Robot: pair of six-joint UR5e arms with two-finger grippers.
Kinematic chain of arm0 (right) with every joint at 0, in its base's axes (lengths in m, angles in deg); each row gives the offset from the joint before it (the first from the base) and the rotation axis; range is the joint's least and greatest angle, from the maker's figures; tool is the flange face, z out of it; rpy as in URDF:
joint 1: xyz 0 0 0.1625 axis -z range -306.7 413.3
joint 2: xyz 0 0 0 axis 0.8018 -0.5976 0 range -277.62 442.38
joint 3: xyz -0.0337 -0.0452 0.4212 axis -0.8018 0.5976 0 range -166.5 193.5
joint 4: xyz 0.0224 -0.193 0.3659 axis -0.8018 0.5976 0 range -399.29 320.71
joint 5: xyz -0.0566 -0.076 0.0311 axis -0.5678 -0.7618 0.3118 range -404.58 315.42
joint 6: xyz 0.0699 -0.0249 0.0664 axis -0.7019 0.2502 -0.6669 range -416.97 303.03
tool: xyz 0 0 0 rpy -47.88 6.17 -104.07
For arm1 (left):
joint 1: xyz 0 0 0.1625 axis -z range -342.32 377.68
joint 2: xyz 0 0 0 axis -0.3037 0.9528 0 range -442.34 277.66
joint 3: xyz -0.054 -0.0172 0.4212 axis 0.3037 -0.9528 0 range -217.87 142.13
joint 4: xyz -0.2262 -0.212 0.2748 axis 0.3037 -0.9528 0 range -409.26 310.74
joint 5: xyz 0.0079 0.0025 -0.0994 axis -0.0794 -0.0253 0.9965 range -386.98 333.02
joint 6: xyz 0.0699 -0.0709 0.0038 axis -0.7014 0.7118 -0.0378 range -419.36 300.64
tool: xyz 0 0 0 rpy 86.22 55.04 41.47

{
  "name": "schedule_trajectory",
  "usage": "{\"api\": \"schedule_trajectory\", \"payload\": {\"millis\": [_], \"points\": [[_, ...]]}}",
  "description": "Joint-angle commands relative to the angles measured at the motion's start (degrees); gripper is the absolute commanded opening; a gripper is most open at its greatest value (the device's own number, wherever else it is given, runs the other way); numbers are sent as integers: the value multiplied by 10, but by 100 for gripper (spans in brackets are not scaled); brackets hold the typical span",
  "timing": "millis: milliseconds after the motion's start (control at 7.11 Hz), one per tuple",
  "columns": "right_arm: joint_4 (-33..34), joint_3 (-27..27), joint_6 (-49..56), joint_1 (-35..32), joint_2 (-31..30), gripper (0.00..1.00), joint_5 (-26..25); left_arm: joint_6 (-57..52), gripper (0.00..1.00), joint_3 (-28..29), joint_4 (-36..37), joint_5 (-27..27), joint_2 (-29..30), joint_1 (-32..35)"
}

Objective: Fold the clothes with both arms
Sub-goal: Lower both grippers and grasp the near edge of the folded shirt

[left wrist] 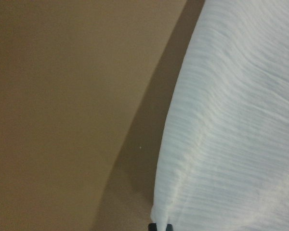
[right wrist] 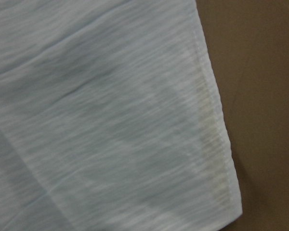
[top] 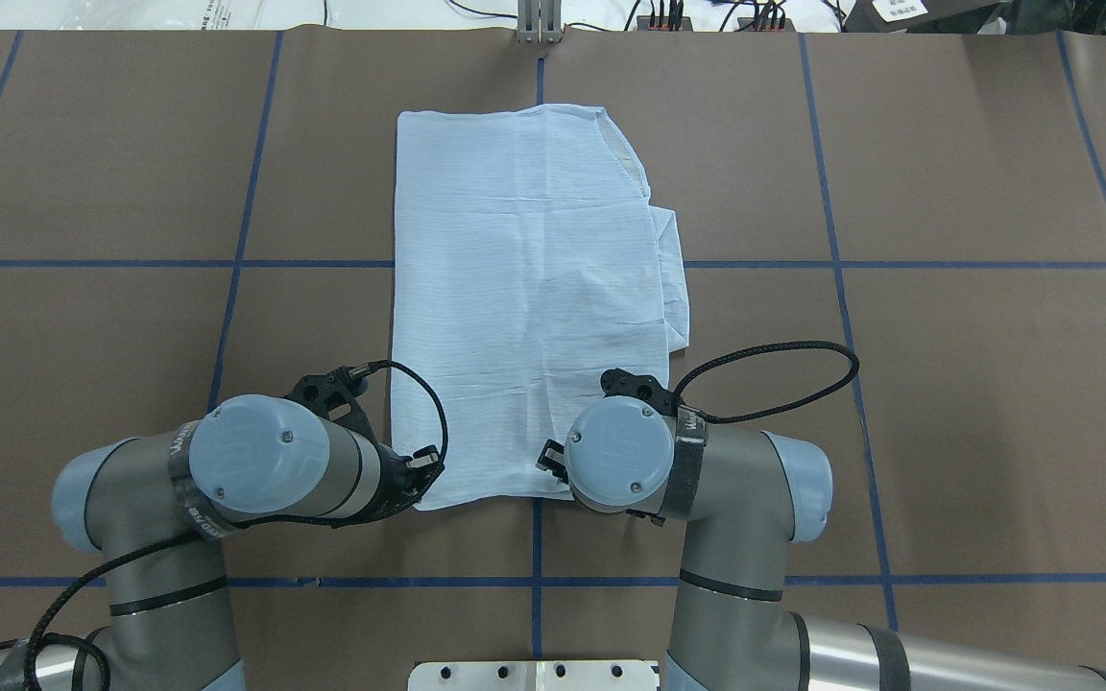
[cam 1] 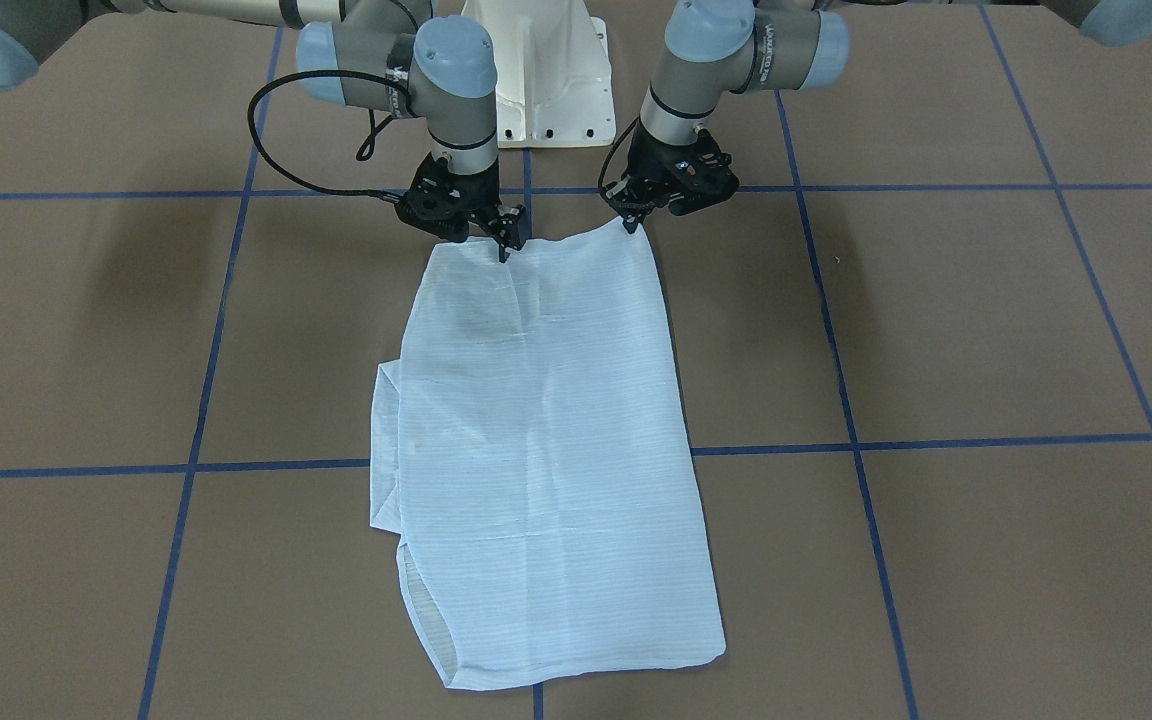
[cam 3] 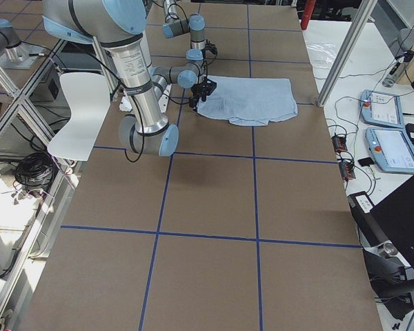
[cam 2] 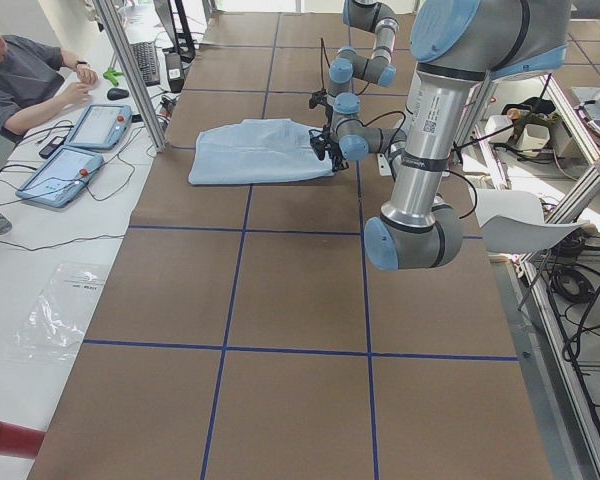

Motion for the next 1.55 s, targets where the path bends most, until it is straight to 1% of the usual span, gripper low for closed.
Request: {"api": "schedule_trajectory", "payload": {"millis": [0,141,281,422,563,1126,1266,1407], "points": [[0,0,0,2,1,100,0,0,0,1,0,0,-1,0],[-1,1,1,2,0,100,-1,0,0,2,0,0,-1,0],[-1,0,0,2,1,90,-1,0,0,2,0,0,-1,1],[-1,0,0,2,1,73,-1,0,0,2,0,0,-1,1],[-2,0,0,2,0,54,-1,-1,0,2,1,0,0,1],[-4,-3,2,2,2,12,-19,-3,0,3,0,0,0,2],[-5,-5,1,2,2,0,-21,-6,0,3,0,0,-1,4],[-5,-9,0,2,2,0,-28,-8,0,3,0,0,-1,6]]}}
